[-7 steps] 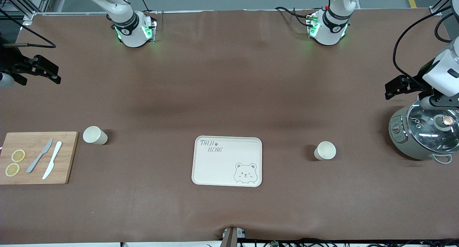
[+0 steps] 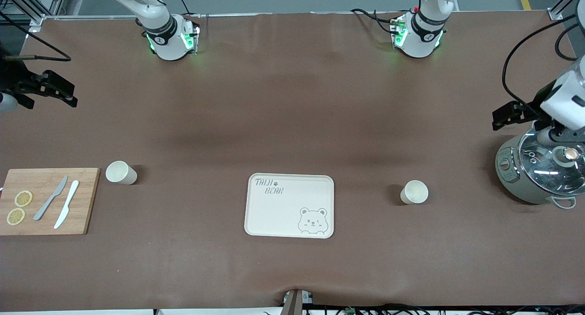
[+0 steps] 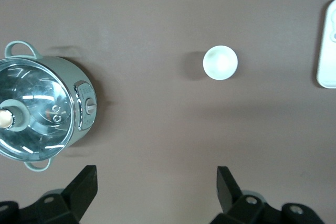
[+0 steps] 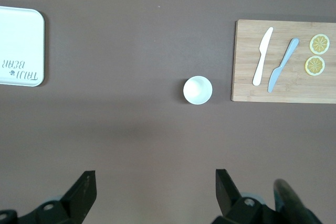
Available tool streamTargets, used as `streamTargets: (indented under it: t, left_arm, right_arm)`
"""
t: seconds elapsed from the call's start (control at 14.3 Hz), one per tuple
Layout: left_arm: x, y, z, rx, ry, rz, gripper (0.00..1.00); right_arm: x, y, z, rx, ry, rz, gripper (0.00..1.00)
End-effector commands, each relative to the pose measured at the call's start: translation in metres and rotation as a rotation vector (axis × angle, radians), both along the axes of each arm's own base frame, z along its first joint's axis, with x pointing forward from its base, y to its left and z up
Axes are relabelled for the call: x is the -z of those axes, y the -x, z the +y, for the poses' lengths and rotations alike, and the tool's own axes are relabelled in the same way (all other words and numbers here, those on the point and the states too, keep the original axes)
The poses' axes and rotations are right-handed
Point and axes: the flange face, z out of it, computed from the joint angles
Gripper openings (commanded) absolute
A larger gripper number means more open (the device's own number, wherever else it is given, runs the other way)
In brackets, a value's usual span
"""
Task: Place white IKEA cup upright on tray with both arms
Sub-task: 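Reach the left gripper down to the white paper cup beside the pot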
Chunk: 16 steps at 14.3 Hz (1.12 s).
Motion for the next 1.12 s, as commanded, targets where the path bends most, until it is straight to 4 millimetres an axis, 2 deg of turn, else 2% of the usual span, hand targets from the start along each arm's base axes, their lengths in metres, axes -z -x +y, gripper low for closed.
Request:
streamTargets:
  t: [0.0, 0.14, 0.28, 0.49, 0.56, 0.7, 0.77, 0.84, 0.91, 1.05]
  left_arm:
    - [0.044, -0.032, 0.008, 0.018, -0.007, 0.03, 1.0]
    - [0.063, -0.05, 0.004, 0.0, 0.025, -0.041, 1.0]
    - [0.11, -0.063, -0.001, -0.021, 0.053, -0.03, 1.0]
    - [0.189, -0.07, -0.014, -0.028, 0.07, -0.058, 1.0]
    - [0.21, -0.071, -0.02, -0.025, 0.074, -0.059, 1.0]
    - [0.246, -0.069, -0.047, 0.018, 0.082, -0.008, 1.0]
    - [0.257, -0.068, -0.06, 0.034, 0.088, 0.005, 0.96]
    - [0.265, -0.069, -0.062, 0.037, 0.089, 0.005, 0.9]
    - [0.276, -0.066, -0.061, 0.036, 0.088, 0.003, 0.89]
    - [0.3, -0.056, -0.061, 0.037, 0.09, -0.013, 0.74]
  right_arm:
    - [-0.003, -0.004, -0.004, -0.004, 0.017, -0.003, 1.0]
    - [0.005, -0.008, -0.005, -0.002, 0.018, 0.011, 1.0]
    - [0.006, -0.012, -0.006, -0.001, 0.019, 0.011, 1.0]
    - [0.017, -0.024, -0.019, 0.014, 0.056, 0.017, 1.0]
    - [0.018, -0.025, -0.02, 0.016, 0.062, 0.018, 1.0]
    - [0.023, -0.027, -0.032, 0.032, 0.071, 0.027, 1.0]
    - [0.026, -0.028, -0.035, 0.035, 0.078, 0.031, 1.0]
    - [0.026, -0.028, -0.039, 0.043, 0.08, 0.032, 1.0]
    - [0.03, -0.03, -0.04, 0.044, 0.079, 0.039, 1.0]
    - [0.033, -0.032, -0.041, 0.047, 0.073, 0.044, 1.0]
